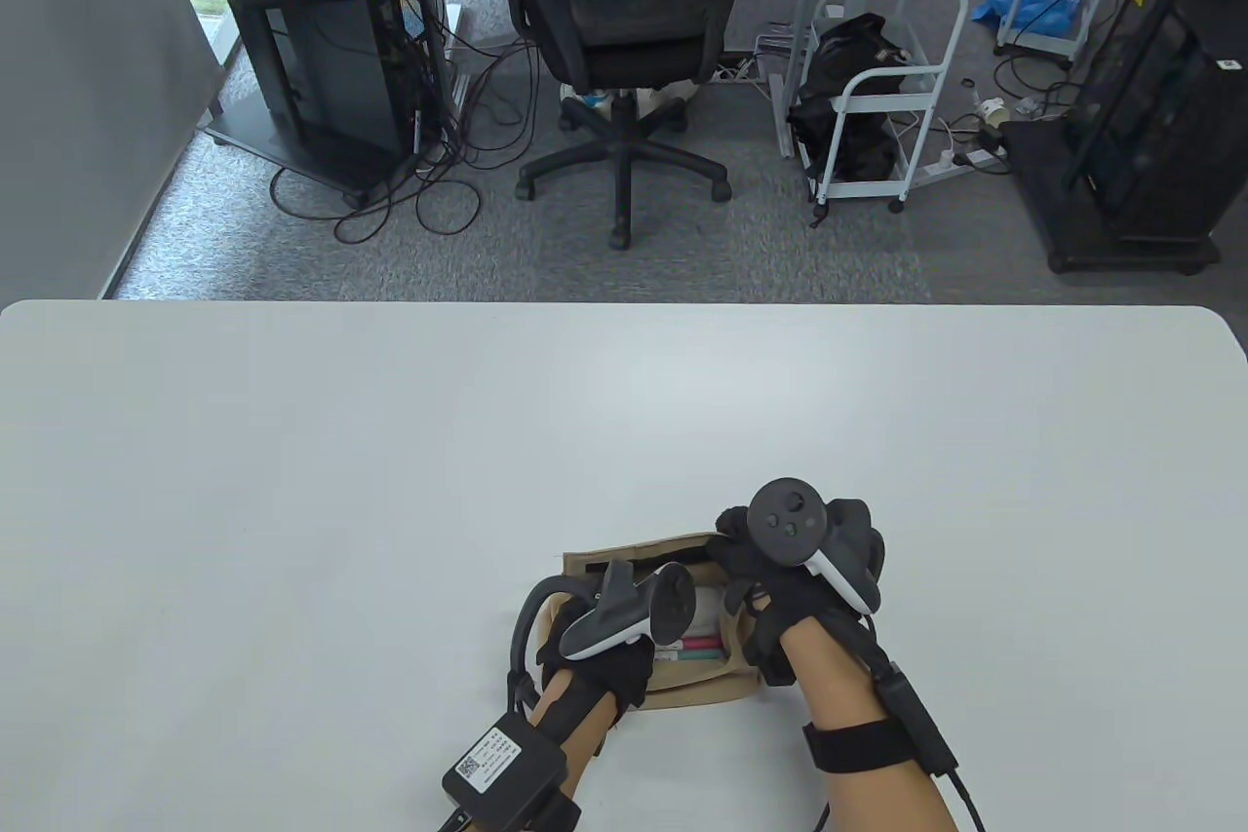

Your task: Twist to extend twist pen refills

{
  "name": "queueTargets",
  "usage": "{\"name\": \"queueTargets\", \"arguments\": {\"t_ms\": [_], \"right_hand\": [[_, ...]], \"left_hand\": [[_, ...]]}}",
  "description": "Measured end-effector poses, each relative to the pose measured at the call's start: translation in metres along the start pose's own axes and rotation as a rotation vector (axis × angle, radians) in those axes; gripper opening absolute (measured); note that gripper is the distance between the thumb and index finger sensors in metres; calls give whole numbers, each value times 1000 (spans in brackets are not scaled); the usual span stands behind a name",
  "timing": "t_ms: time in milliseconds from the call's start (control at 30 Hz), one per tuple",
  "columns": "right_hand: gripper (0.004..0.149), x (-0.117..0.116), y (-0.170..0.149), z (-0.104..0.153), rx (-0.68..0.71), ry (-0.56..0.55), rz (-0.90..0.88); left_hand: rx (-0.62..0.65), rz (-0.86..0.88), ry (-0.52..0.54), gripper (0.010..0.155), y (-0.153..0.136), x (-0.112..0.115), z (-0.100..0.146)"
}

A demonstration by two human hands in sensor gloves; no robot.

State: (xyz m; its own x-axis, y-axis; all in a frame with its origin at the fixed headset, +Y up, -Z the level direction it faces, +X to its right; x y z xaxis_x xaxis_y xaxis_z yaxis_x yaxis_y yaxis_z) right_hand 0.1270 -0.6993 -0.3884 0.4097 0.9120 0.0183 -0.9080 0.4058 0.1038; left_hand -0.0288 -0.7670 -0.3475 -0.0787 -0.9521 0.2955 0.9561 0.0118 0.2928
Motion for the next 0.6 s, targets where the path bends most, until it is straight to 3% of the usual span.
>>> {"name": "queueTargets", "arguments": {"t_ms": [233, 600], "right_hand": [[48, 0, 0, -1, 8, 6, -9], [49, 3, 1, -1, 13, 16, -1]], "left_hand": [[30, 42, 0, 50, -4, -1, 6], [186, 699, 194, 50, -51, -34, 38]]}}
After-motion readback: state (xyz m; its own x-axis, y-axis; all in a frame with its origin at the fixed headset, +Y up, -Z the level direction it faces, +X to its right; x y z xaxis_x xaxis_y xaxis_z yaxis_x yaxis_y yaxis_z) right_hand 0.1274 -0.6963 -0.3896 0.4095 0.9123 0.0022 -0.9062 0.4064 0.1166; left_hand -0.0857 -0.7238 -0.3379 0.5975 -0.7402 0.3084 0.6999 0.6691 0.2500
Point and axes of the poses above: the tracker on the back of each hand, its own y axis roughly to the thumb side, its own z axis roughly from the fingertips to the wrist, x = y × z, the point moved 3 cm from there along -z, roughly from the wrist to the fingertips, and after that the axes turned 1 degree about -x, right-handed, at the moved point
